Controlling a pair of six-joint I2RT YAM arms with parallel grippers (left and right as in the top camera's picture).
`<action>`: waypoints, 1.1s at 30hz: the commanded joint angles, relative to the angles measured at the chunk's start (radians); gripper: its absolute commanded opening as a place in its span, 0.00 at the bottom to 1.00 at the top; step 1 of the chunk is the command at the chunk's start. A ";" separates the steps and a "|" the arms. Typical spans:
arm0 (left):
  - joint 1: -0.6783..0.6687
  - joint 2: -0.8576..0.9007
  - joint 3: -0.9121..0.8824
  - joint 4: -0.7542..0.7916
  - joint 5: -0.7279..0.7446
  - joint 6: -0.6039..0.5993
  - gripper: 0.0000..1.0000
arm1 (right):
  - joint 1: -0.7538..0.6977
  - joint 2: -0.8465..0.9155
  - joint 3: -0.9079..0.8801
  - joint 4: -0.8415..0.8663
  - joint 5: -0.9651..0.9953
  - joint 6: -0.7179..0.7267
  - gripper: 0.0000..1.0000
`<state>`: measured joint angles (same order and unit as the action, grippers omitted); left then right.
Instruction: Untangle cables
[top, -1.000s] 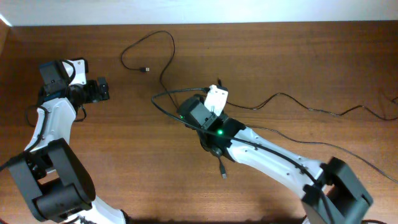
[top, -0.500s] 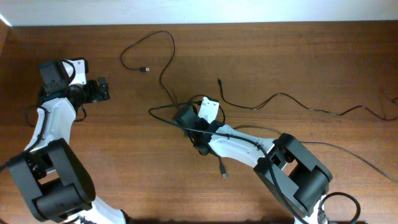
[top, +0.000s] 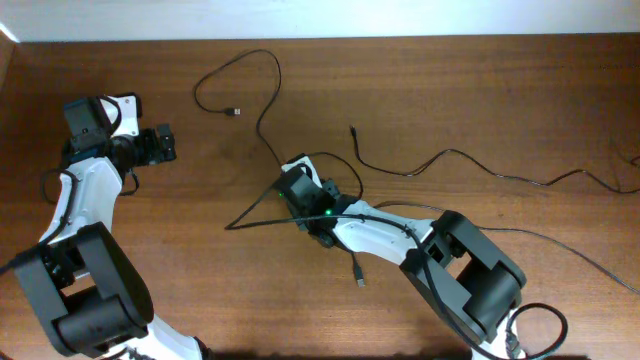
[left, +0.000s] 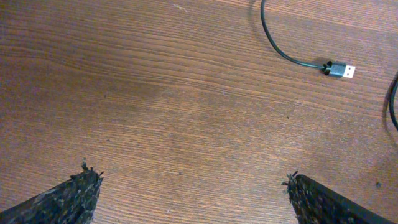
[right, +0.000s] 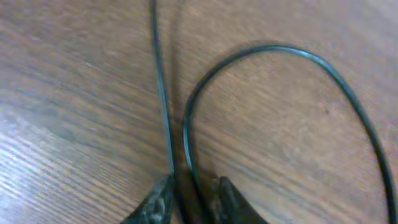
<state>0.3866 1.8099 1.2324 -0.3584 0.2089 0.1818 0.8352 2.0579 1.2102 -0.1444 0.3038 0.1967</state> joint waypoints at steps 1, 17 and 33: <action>0.005 -0.026 0.010 -0.002 0.004 -0.009 0.99 | -0.006 0.040 0.006 -0.004 -0.032 -0.066 0.10; 0.005 -0.026 0.010 -0.002 0.004 -0.009 1.00 | -0.091 -0.056 0.298 -0.167 0.087 -0.067 0.17; 0.005 -0.026 0.010 -0.002 0.004 -0.010 0.99 | -0.301 0.028 0.213 -0.278 -0.402 -0.811 0.62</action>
<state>0.3866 1.8099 1.2324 -0.3588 0.2092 0.1818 0.5697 2.0792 1.4338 -0.4480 -0.0265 -0.4889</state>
